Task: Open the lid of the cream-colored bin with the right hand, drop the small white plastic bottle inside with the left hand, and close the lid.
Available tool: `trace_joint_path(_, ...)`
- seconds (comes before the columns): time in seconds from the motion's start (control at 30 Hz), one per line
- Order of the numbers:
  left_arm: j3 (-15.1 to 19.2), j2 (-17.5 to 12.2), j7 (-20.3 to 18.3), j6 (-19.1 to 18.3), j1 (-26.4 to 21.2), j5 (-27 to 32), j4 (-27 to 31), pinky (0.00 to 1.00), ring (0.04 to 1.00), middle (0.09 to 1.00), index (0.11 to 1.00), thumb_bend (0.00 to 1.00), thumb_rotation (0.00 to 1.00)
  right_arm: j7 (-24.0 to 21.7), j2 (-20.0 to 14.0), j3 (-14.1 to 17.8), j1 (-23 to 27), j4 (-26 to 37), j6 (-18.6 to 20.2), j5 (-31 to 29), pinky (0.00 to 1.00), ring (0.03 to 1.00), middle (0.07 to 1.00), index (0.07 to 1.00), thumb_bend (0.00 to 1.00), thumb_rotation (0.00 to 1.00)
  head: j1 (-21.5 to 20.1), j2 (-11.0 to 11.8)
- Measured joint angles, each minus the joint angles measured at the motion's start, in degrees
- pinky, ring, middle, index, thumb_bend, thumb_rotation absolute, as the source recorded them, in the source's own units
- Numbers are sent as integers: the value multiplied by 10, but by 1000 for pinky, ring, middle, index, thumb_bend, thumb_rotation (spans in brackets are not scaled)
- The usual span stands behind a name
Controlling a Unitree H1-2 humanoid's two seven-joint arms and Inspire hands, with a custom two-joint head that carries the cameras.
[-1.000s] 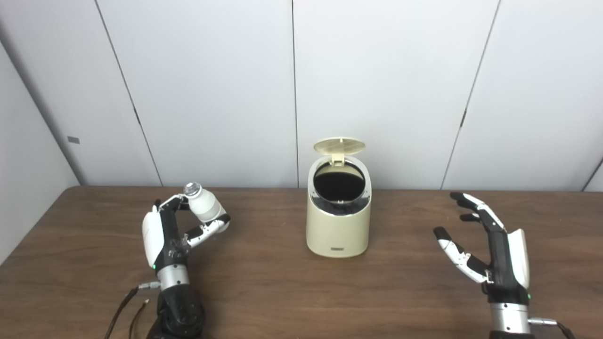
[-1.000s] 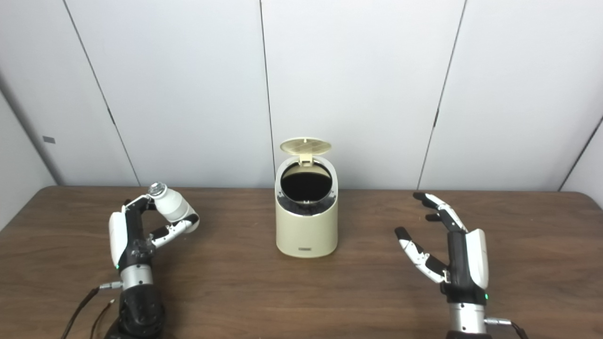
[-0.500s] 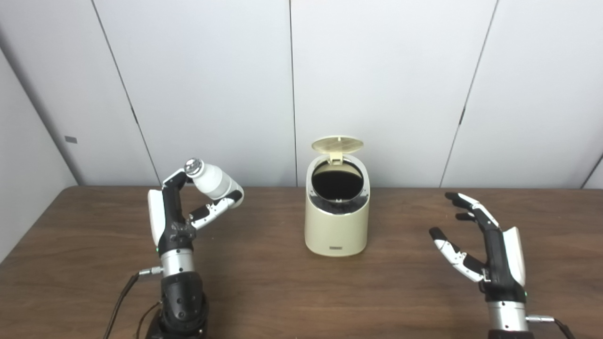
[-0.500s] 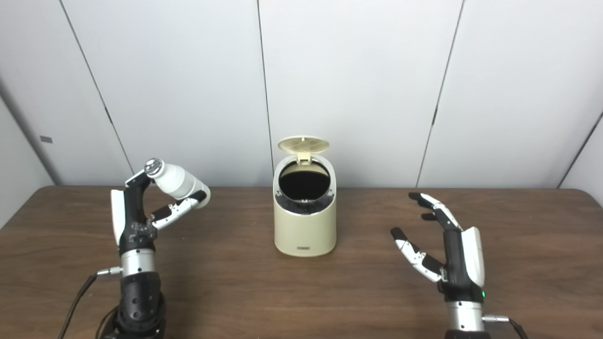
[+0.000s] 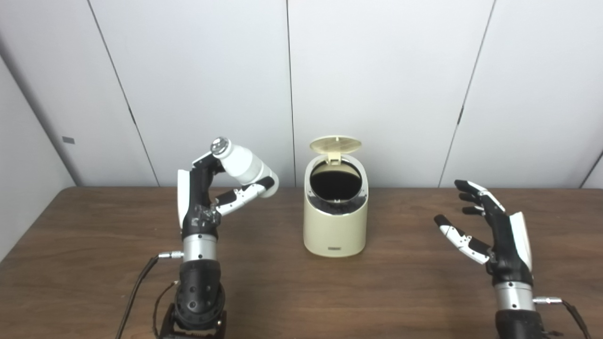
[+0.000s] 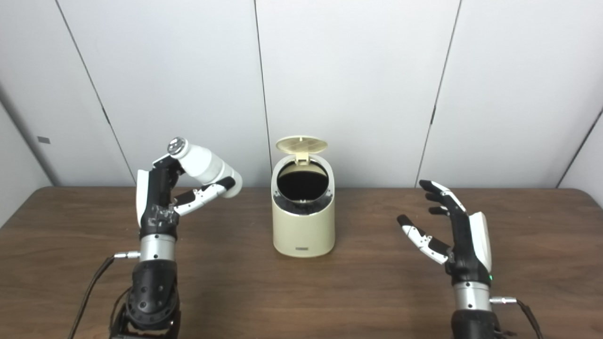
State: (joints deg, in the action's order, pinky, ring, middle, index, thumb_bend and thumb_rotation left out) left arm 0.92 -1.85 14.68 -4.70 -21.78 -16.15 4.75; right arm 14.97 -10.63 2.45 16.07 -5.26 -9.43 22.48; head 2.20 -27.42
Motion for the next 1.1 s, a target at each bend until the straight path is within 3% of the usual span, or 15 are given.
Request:
trace_joint_path(0.1, -12, 1, -9, -8, -10, -17, 0, 744, 737, 497, 463, 524, 0, -6, 0, -1, 12, 0, -2, -6, 570, 703, 746, 771, 339, 229, -1, 1)
trace_joint_path(0.3, -26, 12, -18, -9, -25, -20, 0, 725, 731, 516, 449, 521, 0, -20, -1, 0, 20, 2, 5, -24, 654, 762, 792, 776, 373, 326, -3, 3)
trace_joint_path(0.43, -36, 17, -19, -10, -36, -24, -2, 711, 744, 515, 448, 521, 0, -22, -1, 0, 20, 13, 19, -24, 634, 752, 786, 784, 380, 348, -7, 4)
trace_joint_path(0.5, -42, 18, -18, -10, -40, -31, -7, 783, 748, 506, 454, 523, 0, -22, -1, 0, 20, 13, 21, -24, 594, 724, 764, 783, 376, 319, -7, 4)
trace_joint_path(0.53, -46, 18, -17, -7, -42, -39, -13, 896, 752, 497, 464, 524, 0, -22, -1, 0, 20, 13, 21, -24, 590, 720, 761, 779, 374, 306, -7, 4)
trace_joint_path(0.63, -56, 19, -7, 14, -47, -57, -41, 989, 764, 478, 485, 525, 0, -22, -1, -3, 20, 10, 14, -21, 599, 729, 768, 775, 369, 294, -12, 4)
trace_joint_path(0.8, -66, 23, 13, 38, -52, -84, -85, 1000, 792, 464, 499, 524, 0, -20, -2, -3, 18, 9, 4, -16, 542, 686, 736, 779, 372, 272, -14, 4)
trace_joint_path(1.1, -81, 35, 37, 86, -61, -101, -150, 1000, 791, 475, 486, 525, 0, -17, -2, -1, 0, 3, 0, -10, 625, 751, 794, 786, 381, 282, -19, 5)
